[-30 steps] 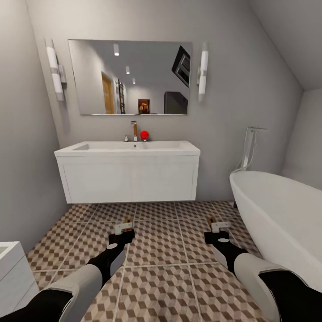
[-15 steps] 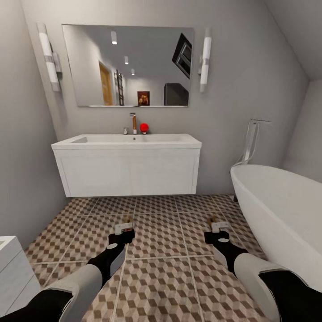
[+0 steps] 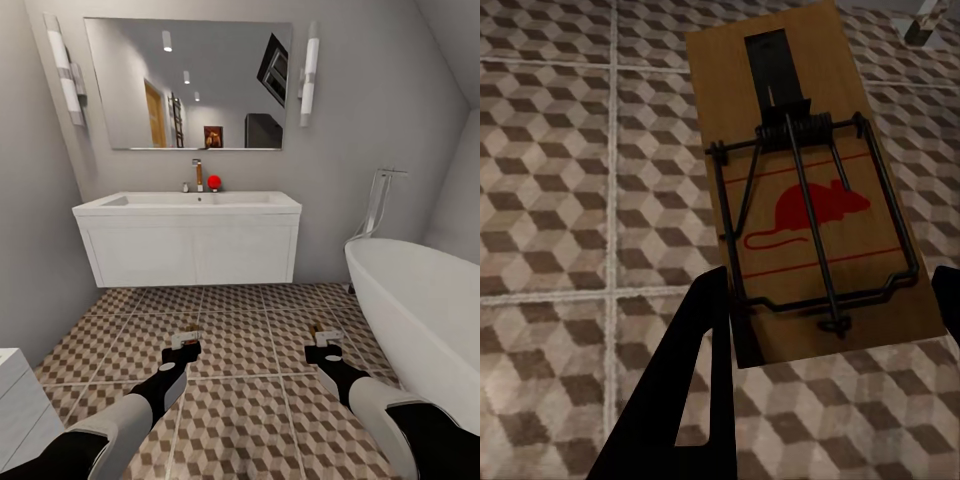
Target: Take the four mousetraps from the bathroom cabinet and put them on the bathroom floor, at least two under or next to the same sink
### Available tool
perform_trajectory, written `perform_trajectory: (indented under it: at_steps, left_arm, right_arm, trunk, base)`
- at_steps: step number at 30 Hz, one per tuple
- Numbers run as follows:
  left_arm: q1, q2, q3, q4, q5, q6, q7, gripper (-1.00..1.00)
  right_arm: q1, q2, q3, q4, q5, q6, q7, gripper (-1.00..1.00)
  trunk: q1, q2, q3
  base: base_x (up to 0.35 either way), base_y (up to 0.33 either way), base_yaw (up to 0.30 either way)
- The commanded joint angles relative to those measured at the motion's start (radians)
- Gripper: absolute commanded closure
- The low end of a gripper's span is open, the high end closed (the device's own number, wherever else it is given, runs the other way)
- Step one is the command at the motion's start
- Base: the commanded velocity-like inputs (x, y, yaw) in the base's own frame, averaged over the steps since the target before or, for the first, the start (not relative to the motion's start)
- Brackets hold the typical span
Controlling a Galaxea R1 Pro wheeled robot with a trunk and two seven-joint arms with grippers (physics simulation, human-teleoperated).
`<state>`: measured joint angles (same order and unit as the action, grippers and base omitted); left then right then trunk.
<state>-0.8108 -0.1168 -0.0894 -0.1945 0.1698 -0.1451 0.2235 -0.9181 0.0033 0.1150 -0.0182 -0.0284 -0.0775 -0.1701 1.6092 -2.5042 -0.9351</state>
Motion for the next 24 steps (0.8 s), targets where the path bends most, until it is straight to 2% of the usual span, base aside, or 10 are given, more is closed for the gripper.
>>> perform_trajectory:
  at_steps: [1, 9, 24]
  left_arm:
    - [-0.001, 0.000, -0.009, 0.001, 0.010, -0.004, 0.006, 1.00]
    - [-0.001, 0.001, -0.010, 0.008, 0.010, -0.003, 0.005, 1.00]
    - [-0.001, 0.006, -0.010, 0.009, 0.010, -0.002, 0.005, 1.00]
  right_arm:
    - [-0.001, 0.000, 0.008, 0.001, -0.003, -0.002, -0.004, 1.00]
    - [-0.001, 0.000, 0.008, 0.001, -0.003, -0.002, -0.004, 1.00]
    - [-0.001, 0.001, 0.008, 0.001, -0.003, -0.001, -0.006, 1.00]
  trunk:
    - [0.000, 0.000, -0.001]
    - [0.000, 0.000, -0.001]
    - [0.000, 0.000, -0.001]
  base:
    - [0.000, 0.000, 0.000]
    - [0.074, 0.000, 0.000]
    - [0.306, 0.000, 0.000]
